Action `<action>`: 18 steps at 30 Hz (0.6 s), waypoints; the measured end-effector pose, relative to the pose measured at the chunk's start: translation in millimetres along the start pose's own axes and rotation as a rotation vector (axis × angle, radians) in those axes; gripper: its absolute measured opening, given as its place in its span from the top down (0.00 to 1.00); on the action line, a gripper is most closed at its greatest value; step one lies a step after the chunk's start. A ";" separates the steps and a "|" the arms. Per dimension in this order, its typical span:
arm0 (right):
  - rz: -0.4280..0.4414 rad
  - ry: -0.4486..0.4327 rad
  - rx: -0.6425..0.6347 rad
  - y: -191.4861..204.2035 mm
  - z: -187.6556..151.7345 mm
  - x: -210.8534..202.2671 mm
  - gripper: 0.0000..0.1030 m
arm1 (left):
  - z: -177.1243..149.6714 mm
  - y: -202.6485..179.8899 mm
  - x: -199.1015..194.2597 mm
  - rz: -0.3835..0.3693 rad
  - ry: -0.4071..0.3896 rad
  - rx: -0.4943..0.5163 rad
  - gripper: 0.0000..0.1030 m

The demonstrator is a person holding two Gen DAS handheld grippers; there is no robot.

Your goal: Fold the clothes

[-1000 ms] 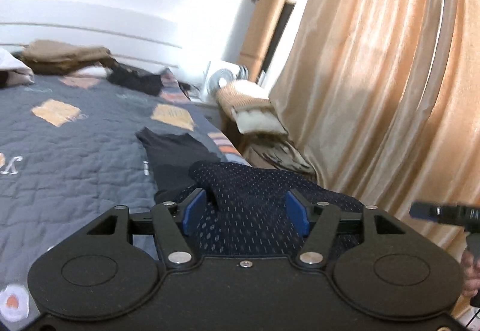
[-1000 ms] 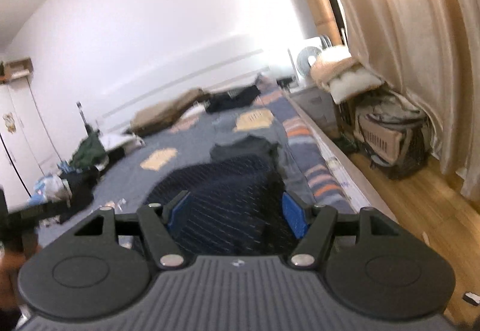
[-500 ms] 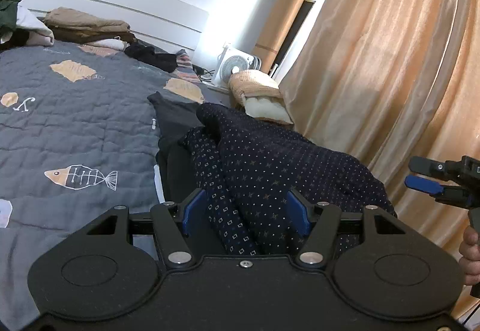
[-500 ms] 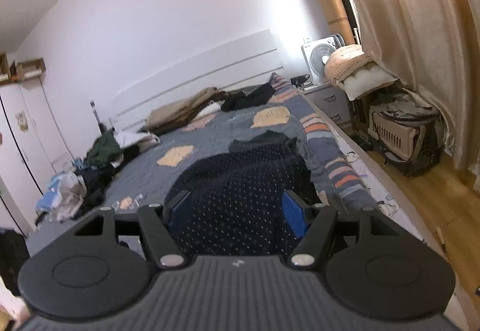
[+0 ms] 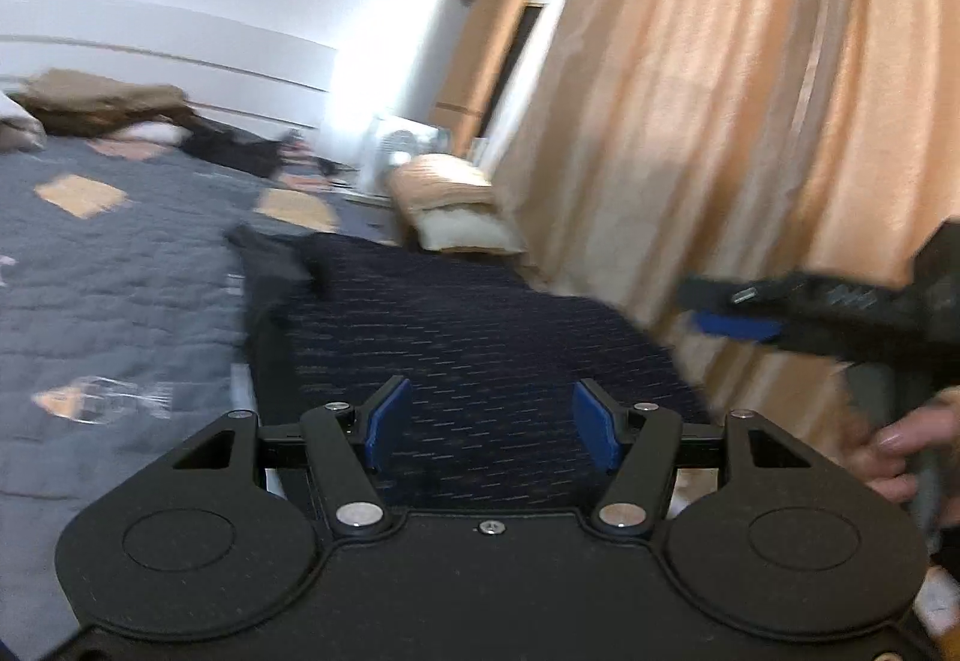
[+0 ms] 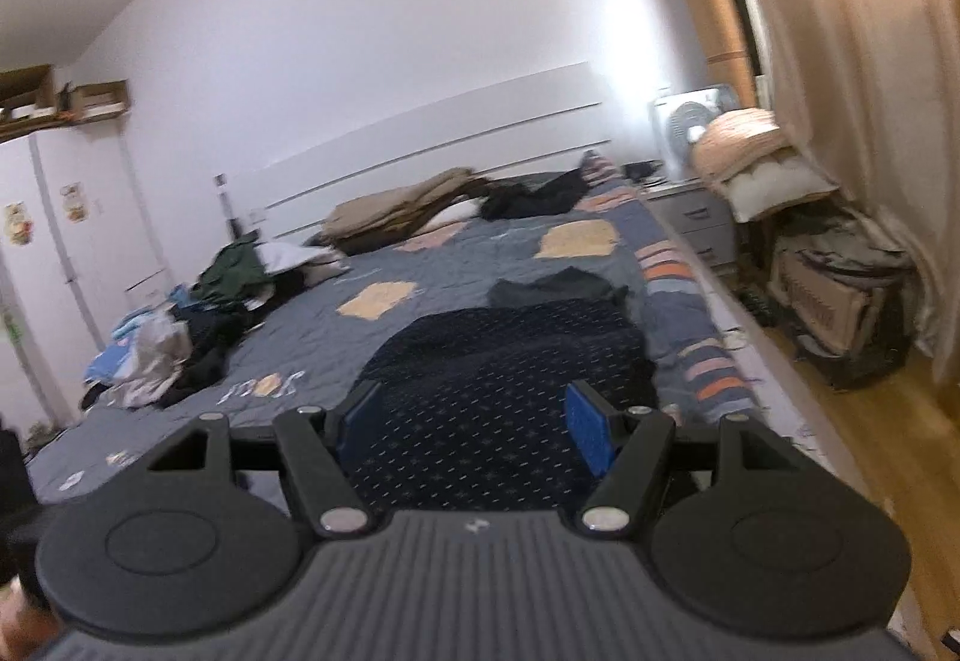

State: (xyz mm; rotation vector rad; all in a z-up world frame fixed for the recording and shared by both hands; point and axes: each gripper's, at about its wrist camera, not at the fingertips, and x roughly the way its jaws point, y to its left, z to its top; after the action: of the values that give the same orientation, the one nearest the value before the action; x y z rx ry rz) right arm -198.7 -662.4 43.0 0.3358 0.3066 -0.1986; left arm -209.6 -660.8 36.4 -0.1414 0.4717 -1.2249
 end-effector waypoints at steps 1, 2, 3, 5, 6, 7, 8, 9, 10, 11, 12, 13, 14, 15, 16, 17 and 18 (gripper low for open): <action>0.018 0.005 -0.008 -1.4 -1.5 1.8 0.36 | 1.6 -1.4 1.9 -0.026 0.002 -0.009 0.41; 0.041 0.002 -0.008 -4.7 -4.2 2.8 0.36 | 3.4 -2.4 3.8 -0.049 0.005 -0.017 0.40; 0.064 -0.001 -0.008 -8.0 -6.9 3.9 0.36 | 5.1 -3.4 5.8 -0.071 0.007 -0.024 0.40; 0.105 -0.005 0.006 -17.9 -13.3 5.9 0.36 | 9.1 -1.3 9.6 -0.108 0.013 -0.050 0.40; 0.122 -0.005 0.017 -24.0 -17.0 7.0 0.36 | 11.0 1.0 12.5 -0.116 0.014 -0.065 0.39; 0.126 -0.002 0.026 -29.9 -20.3 8.6 0.36 | 13.4 4.1 16.3 -0.124 0.016 -0.080 0.39; 0.125 0.006 0.037 -36.8 -23.6 11.2 0.36 | 16.2 7.4 21.5 -0.130 0.018 -0.097 0.39; 0.128 0.014 0.052 -44.8 -27.2 14.2 0.36 | 19.2 10.9 27.3 -0.135 0.019 -0.114 0.38; 0.139 0.018 0.067 -52.0 -30.7 16.7 0.36 | 23.0 15.1 34.9 -0.146 0.021 -0.136 0.38; 0.151 0.015 0.078 -58.3 -34.6 17.8 0.36 | 27.2 19.6 43.3 -0.159 0.025 -0.160 0.37; 0.163 0.012 0.089 -64.7 -38.4 19.0 0.36 | 31.1 22.8 51.8 -0.169 0.030 -0.180 0.37; 0.174 0.010 0.098 -70.7 -41.9 20.2 0.36 | 34.8 25.1 61.2 -0.175 0.036 -0.192 0.37; 0.174 0.017 0.095 -73.6 -43.0 21.9 0.36 | 38.6 27.4 70.8 -0.181 0.042 -0.202 0.37; 0.168 0.030 0.074 -74.0 -42.8 23.7 0.36 | 41.6 30.1 80.0 -0.191 0.050 -0.216 0.37; 0.160 0.038 0.055 -73.8 -42.5 24.5 0.36 | 44.3 32.9 89.1 -0.204 0.059 -0.232 0.37; 0.159 0.046 0.050 -74.6 -42.1 25.6 0.36 | 47.1 35.8 98.1 -0.217 0.068 -0.248 0.37; 0.164 0.053 0.061 -76.3 -42.7 26.9 0.36 | 49.8 38.7 107.1 -0.230 0.076 -0.264 0.37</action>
State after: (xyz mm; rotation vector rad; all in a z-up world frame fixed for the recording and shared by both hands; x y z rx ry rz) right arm -203.1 -721.8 -26.4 0.4252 0.3239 -0.0378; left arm -127.5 -754.1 38.3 -0.3830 0.6978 -1.3923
